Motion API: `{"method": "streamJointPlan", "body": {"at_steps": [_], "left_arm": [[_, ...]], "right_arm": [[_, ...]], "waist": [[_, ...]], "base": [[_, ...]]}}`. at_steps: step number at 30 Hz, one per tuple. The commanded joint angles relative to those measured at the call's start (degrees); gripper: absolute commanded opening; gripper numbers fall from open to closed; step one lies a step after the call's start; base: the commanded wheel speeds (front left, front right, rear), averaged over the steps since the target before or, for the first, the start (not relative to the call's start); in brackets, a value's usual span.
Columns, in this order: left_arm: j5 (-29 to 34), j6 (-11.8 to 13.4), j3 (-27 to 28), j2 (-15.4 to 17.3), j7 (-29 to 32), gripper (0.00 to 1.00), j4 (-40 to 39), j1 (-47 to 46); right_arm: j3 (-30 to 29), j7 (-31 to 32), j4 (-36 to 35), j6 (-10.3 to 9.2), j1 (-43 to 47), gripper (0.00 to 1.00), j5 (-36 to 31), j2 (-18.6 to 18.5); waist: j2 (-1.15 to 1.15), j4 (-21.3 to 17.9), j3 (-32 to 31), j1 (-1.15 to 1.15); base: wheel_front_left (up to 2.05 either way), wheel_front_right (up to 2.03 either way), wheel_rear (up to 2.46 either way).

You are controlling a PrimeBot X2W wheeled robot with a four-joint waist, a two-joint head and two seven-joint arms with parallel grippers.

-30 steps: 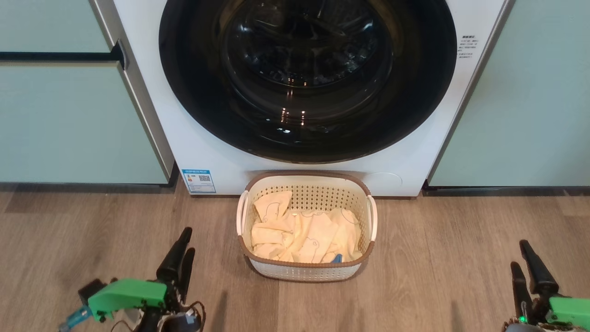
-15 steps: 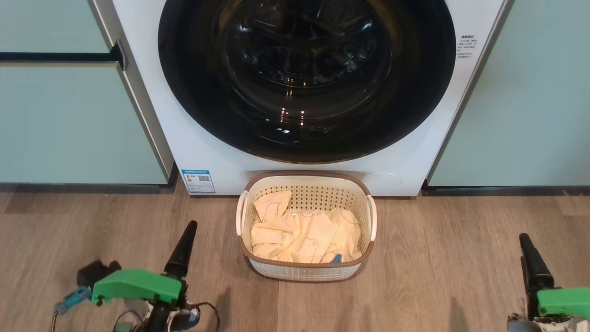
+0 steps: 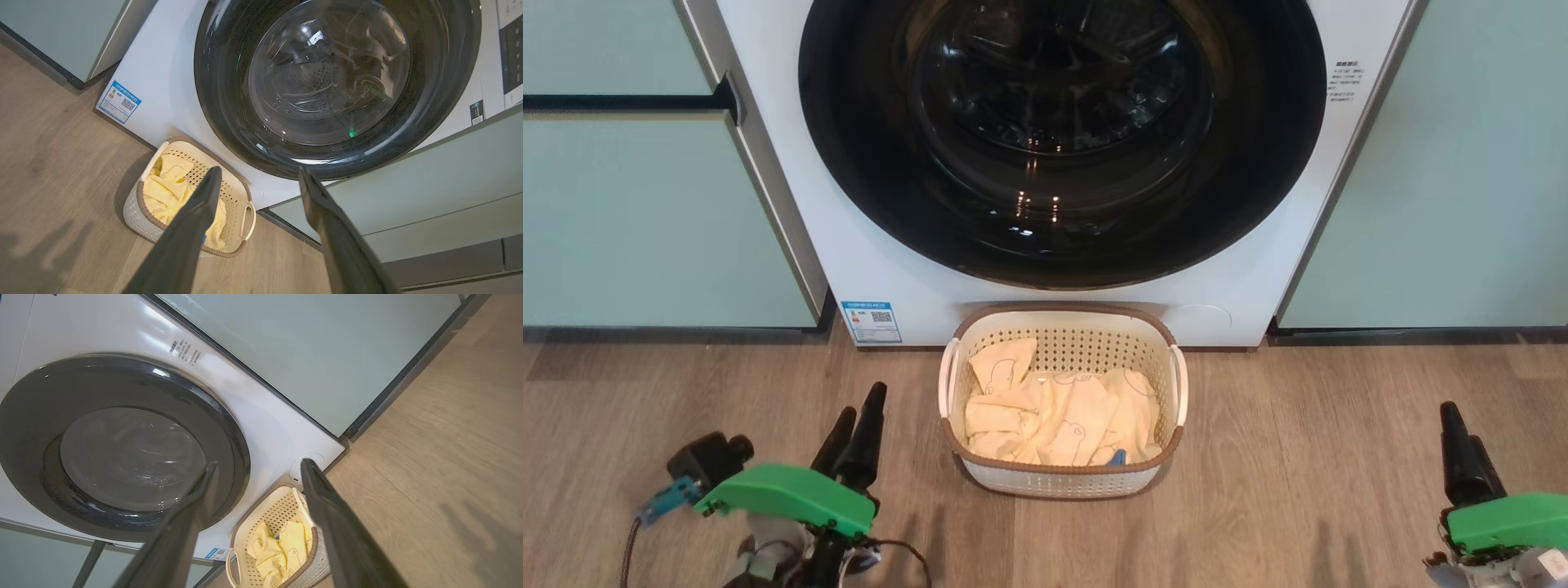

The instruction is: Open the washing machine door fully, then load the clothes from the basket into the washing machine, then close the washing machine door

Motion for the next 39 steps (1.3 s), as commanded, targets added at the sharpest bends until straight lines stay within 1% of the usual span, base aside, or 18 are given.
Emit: {"method": "streamJointPlan", "body": {"at_steps": [1,5,10,16,31,39], "left_arm": [[2.19,0.31,0.62,0.81,-0.7,1.0,-2.47,-3.12],[6.54,1.09,-0.29,1.3,-1.37,1.0,-3.01,-3.27],[11.27,2.13,-1.54,1.98,-2.22,1.0,-2.96,-3.51],[15.56,2.98,-2.79,2.47,-3.23,1.0,-2.36,-3.87],[25.32,5.17,-4.21,3.03,-5.76,1.0,-0.06,-5.36],[30.44,5.41,-5.19,3.44,-7.11,1.0,0.88,-6.18]], "right_arm": [[0.28,-0.89,-1.81,-0.08,-3.7,1.0,-2.62,-0.85],[0.2,-1.57,-1.52,-0.08,-4.13,1.0,-8.36,-0.62],[0.21,-2.42,-1.23,-0.09,-4.57,1.0,-13.88,-0.31],[0.67,-3.43,-0.56,-0.1,-5.23,1.0,-18.5,0.06],[4.08,-5.97,0.67,-0.12,-6.51,1.0,-29.08,0.43],[5.44,-7.32,1.09,-0.13,-6.93,1.0,-34.92,0.47]], "waist": [[0.0,-0.02,0.01,0.0],[0.0,-0.09,0.04,0.0],[0.0,-0.2,0.05,0.0],[0.0,-0.34,0.06,0.0],[0.0,-0.48,-0.07,0.0],[0.0,-0.62,-0.1,0.0]], "base": [[0.0,0.0,0.0],[0.0,0.0,0.0],[0.0,0.0,0.0],[0.0,0.0,0.0],[0.0,0.0,0.0],[0.0,0.0,0.0]]}}
